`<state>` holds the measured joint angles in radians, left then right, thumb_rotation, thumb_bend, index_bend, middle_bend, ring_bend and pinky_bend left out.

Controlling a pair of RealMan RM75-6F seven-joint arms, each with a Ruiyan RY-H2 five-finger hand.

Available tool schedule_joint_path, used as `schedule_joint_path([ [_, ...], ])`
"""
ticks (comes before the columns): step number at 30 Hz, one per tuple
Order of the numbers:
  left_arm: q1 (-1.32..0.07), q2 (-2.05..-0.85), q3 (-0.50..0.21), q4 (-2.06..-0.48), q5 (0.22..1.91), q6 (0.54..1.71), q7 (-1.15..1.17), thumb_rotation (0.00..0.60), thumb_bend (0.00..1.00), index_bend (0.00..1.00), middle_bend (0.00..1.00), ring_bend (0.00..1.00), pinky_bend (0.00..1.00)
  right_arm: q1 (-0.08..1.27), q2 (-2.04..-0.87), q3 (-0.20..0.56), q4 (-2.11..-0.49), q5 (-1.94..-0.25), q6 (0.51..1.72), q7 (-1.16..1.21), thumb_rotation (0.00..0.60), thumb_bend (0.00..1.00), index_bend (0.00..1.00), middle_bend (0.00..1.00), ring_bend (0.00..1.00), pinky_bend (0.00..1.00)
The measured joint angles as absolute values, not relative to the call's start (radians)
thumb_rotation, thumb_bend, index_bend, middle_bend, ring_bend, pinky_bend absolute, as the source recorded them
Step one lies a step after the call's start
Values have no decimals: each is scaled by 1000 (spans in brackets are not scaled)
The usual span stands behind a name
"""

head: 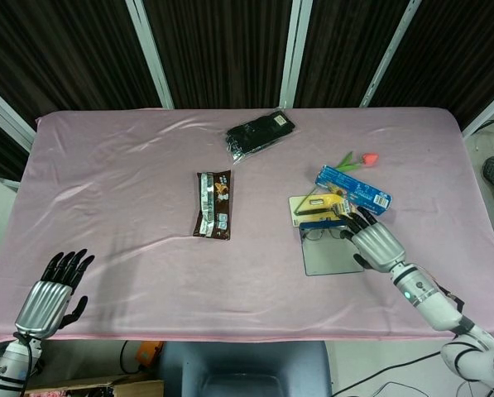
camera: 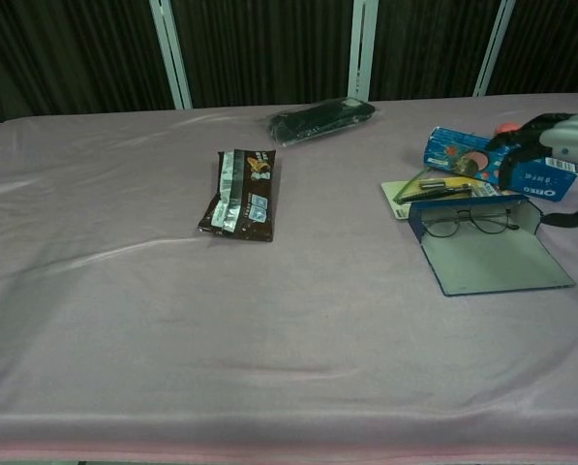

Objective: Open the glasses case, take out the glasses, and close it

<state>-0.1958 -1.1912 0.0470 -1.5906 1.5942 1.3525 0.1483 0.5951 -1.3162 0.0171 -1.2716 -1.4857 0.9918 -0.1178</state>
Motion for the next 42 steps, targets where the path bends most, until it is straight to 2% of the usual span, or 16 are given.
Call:
schedule_joint_path([
  [6,-197,-1194,44,-1589,1588,1349,152,600,413,0,0,0,0,673,-1444,125,-1155,-1383,929,-158,600,417,480,188,140,0],
  [10,-199,-1195,45,-1589,1587,1346,154,600,413,0,0,0,0,721,-1499,153,-1108,-1326,867,-215,600,417,482,188,140,0],
  [17,-200,-1194,47,-1590,1588,1343,160,600,413,0,0,0,0,752,-1542,148,-1070,-1282,804,-295,600,418,495,188,140,0],
  [31,-199,-1195,46,-1589,1589,1346,165,600,413,0,0,0,0,749,-1551,122,-1015,-1270,778,-281,600,420,557,188,140,0],
  [42,-203,-1199,48,-1587,1594,1342,177,600,420,0,0,0,0,756,-1560,119,-996,-1258,760,-280,600,470,609,188,140,0],
])
